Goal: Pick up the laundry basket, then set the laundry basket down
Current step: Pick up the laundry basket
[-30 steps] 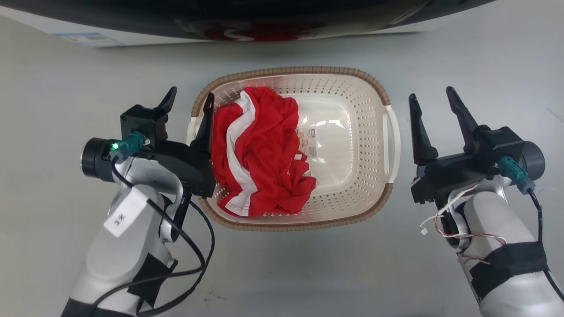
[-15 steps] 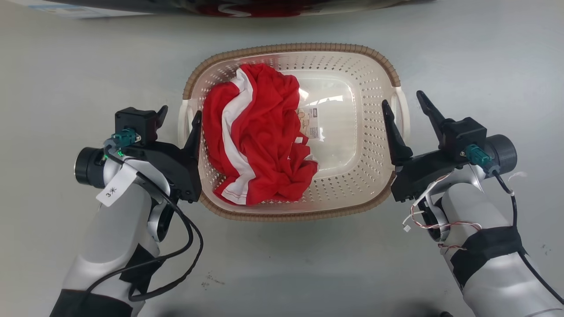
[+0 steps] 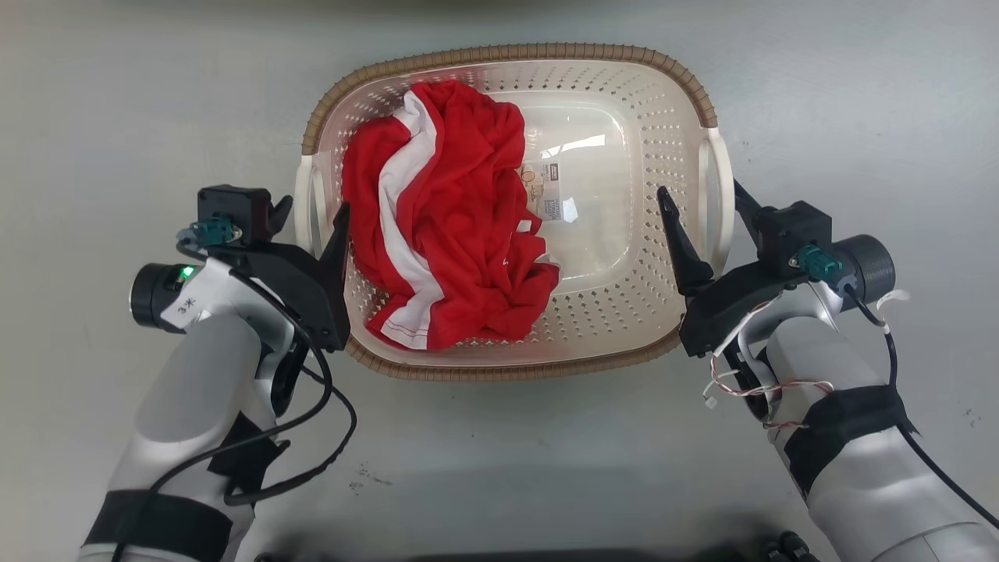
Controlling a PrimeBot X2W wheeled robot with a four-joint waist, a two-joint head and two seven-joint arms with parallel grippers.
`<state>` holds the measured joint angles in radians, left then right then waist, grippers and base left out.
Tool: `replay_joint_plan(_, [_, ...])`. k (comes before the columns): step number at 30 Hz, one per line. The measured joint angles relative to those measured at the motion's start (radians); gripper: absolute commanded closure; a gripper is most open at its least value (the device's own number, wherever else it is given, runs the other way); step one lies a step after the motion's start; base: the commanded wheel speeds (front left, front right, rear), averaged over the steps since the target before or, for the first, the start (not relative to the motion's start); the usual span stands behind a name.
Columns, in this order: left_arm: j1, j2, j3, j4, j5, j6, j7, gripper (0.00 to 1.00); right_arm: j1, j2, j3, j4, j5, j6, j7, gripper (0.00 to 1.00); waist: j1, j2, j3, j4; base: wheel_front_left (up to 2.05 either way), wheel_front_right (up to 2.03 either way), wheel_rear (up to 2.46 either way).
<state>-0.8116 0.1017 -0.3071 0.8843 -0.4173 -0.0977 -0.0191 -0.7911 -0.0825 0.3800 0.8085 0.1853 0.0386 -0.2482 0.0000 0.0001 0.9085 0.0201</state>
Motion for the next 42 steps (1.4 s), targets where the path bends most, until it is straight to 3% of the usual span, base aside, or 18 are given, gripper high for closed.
replay_joint_plan(3, [-0.027, -0.001, 0.002, 0.023, -0.004, -0.001, 0.000, 0.00, -0.024, 0.002, 0.007, 0.020, 0.000, 0.006, 0.000, 0.00, 0.0000, 0.0000, 0.009, 0.000, 0.00, 0.00, 0.00])
replay_joint_plan(4, [-0.034, -0.002, 0.002, 0.032, -0.005, -0.003, 0.000, 0.47, -0.032, 0.002, 0.009, 0.028, 0.000, 0.006, 0.000, 0.55, 0.0000, -0.0001, 0.011, 0.000, 0.00, 0.00, 0.00])
replay_joint_plan(5, [-0.040, -0.002, 0.001, 0.041, -0.005, -0.007, 0.000, 1.00, -0.038, 0.003, 0.009, 0.037, 0.000, 0.007, 0.000, 1.00, 0.0001, 0.0000, 0.012, 0.000, 0.00, 0.00, 0.00])
replay_joint_plan(22, [-0.083, -0.035, -0.008, 0.175, -0.024, -0.017, -0.002, 1.00, -0.070, 0.013, 0.013, 0.156, 0.017, 0.032, -0.005, 1.00, -0.0001, -0.0001, -0.020, 0.000, 0.00, 0.00, 0.00])
replay_joint_plan(42, [-0.058, -0.079, -0.022, 0.325, -0.084, -0.026, 0.042, 1.00, -0.067, 0.032, 0.032, 0.347, 0.059, 0.067, 0.037, 1.00, -0.0002, -0.0001, -0.205, -0.008, 0.00, 0.00, 0.00])
